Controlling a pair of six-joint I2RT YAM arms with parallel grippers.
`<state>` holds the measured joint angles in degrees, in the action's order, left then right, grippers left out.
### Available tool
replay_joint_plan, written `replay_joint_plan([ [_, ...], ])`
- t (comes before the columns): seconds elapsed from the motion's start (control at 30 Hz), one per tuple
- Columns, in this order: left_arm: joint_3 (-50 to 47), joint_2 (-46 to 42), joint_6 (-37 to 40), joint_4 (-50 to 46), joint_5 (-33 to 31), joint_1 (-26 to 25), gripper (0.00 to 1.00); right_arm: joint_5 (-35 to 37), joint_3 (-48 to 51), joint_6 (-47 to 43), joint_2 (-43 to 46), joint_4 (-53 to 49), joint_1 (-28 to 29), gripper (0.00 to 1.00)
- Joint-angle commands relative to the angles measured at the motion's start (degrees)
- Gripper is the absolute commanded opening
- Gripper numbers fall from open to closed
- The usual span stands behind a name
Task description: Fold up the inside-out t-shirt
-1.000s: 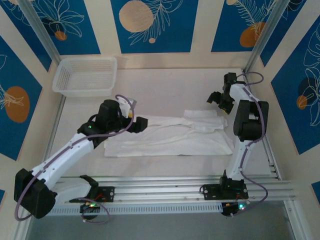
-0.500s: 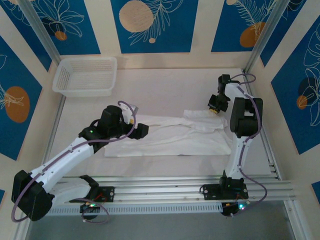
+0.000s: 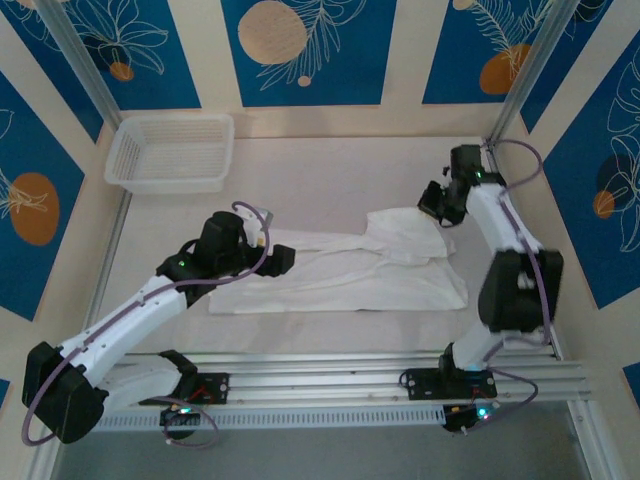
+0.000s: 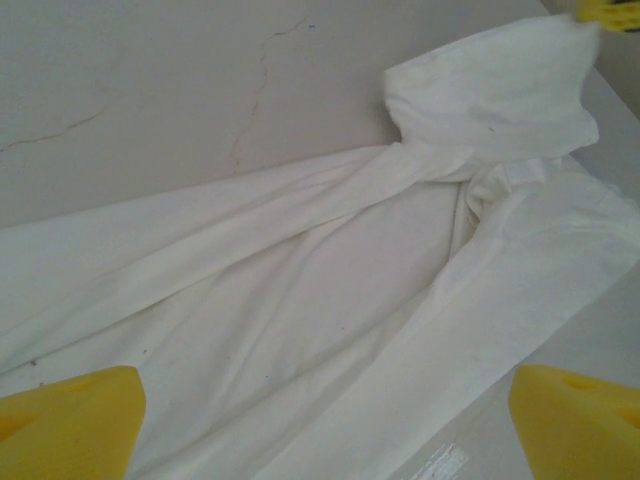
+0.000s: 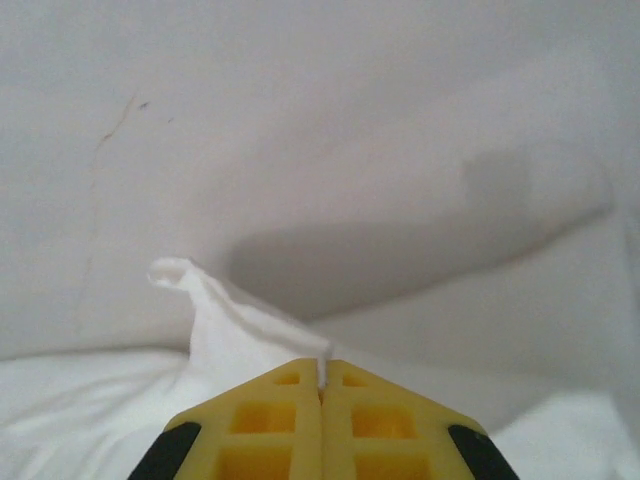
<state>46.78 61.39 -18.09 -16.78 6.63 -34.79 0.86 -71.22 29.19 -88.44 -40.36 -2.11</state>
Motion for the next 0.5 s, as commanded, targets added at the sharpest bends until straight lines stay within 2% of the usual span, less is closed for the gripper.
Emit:
replay_joint_plan([
  [0.0, -1.0, -1.3, -1.0, -1.5, -2.3, -0.3, 0.94, -3.2, 15.5, 6.8, 12.1, 4.1, 0.1, 0.0],
  [0.13, -1.1, -0.9, -1.1, -1.9, -3.2, -0.2, 0.94, -0.2, 32.9, 13.3, 30.4, 3.8, -0.2, 0.0],
  [0.2, -1.1, -0.8, -1.2, -1.6, -3.2, -0.3, 0.94, 1.3, 40.0, 16.3, 39.6, 2.5, -1.2, 0.05],
  [0.33, -0.9, -0.2, -1.6, -1.5, -3.3, -0.2, 0.94, 0.8, 45.8, 19.1, 51.7, -0.6, -3.9, 0.25],
  [0.4, -0.8, 0.0, -2.2, -2.1, -3.8, -0.2, 0.94, 0.5, 45.5, 20.5, 54.3, -1.0, -5.6, 0.42],
  [0.47, -1.2, 0.1, -2.7, -2.1, -3.8, -0.2, 0.94, -2.5, 44.6, 20.7, 54.7, 2.6, -6.5, 0.49],
])
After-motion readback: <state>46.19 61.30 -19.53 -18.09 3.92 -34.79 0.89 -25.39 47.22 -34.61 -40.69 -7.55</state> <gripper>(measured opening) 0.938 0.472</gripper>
